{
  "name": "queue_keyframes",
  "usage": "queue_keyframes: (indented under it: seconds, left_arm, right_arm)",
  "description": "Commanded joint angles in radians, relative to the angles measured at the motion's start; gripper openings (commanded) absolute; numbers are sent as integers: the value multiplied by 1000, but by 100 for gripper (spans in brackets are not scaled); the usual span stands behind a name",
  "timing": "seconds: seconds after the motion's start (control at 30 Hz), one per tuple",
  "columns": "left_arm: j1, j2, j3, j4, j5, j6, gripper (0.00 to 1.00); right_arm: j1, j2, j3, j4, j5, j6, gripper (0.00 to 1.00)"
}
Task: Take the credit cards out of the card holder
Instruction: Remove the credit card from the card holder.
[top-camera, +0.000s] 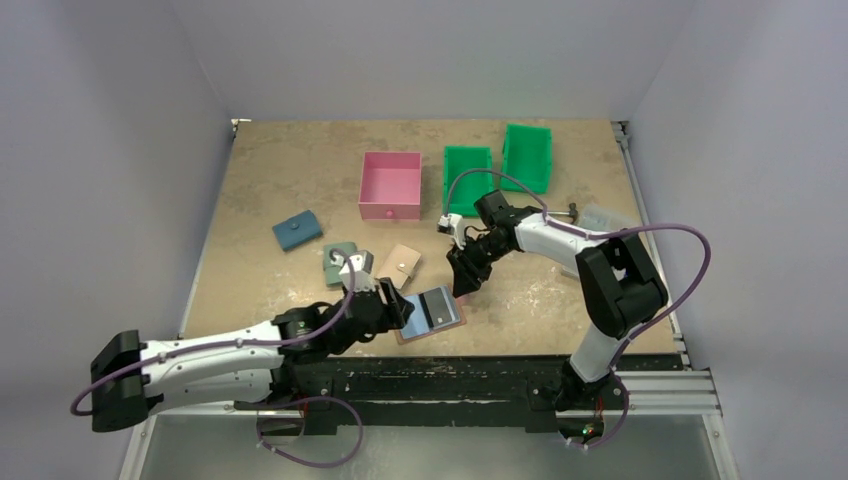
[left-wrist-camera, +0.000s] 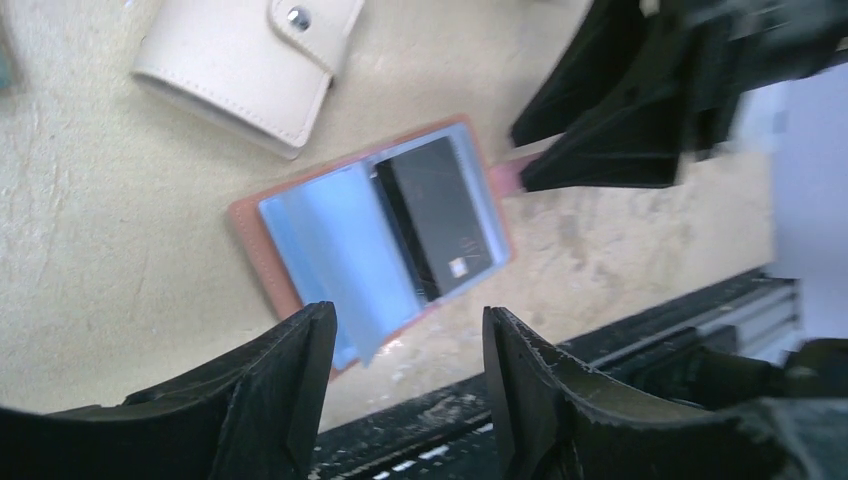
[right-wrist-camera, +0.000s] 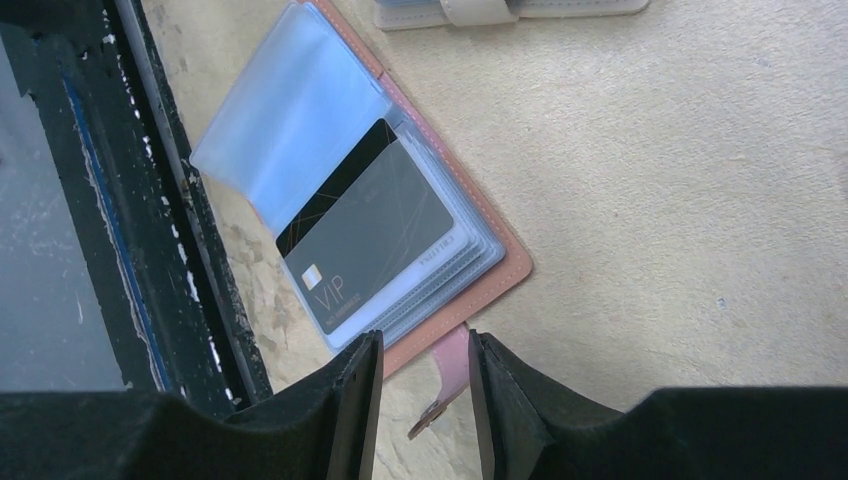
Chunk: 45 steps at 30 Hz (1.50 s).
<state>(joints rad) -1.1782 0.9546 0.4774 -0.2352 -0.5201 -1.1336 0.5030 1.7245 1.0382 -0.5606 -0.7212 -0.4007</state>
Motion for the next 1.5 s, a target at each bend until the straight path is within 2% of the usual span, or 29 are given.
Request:
queue_keyframes:
  seconds: [0.0, 0.17, 0.37, 0.53, 0.77, 1.0, 1.47]
  left_arm:
    - [6, -153, -11, 63, 27, 73, 61]
    - [5, -123, -55, 303, 101, 95, 63]
    - [6, 63, -48, 404, 106, 89, 63]
    - [8, 148, -63, 470, 86, 85, 63]
    - [9, 162, -124, 533, 39, 74, 63]
    - [12, 173, -234, 694, 23, 54, 63]
    - [30, 255, -259, 831, 73, 36, 63]
  right_arm:
    - [9, -47, -3, 10, 14, -19, 44]
    - [11, -66, -4, 11, 11, -24, 44]
    - [11, -101, -12, 20, -2, -23, 43]
    - [11, -108, -12, 15, -23, -26, 42]
    - [41, -77, -10, 13, -49, -22, 34]
    - [71, -17, 1, 23, -27, -4, 25]
    - [95, 32, 7, 31, 20, 12, 23]
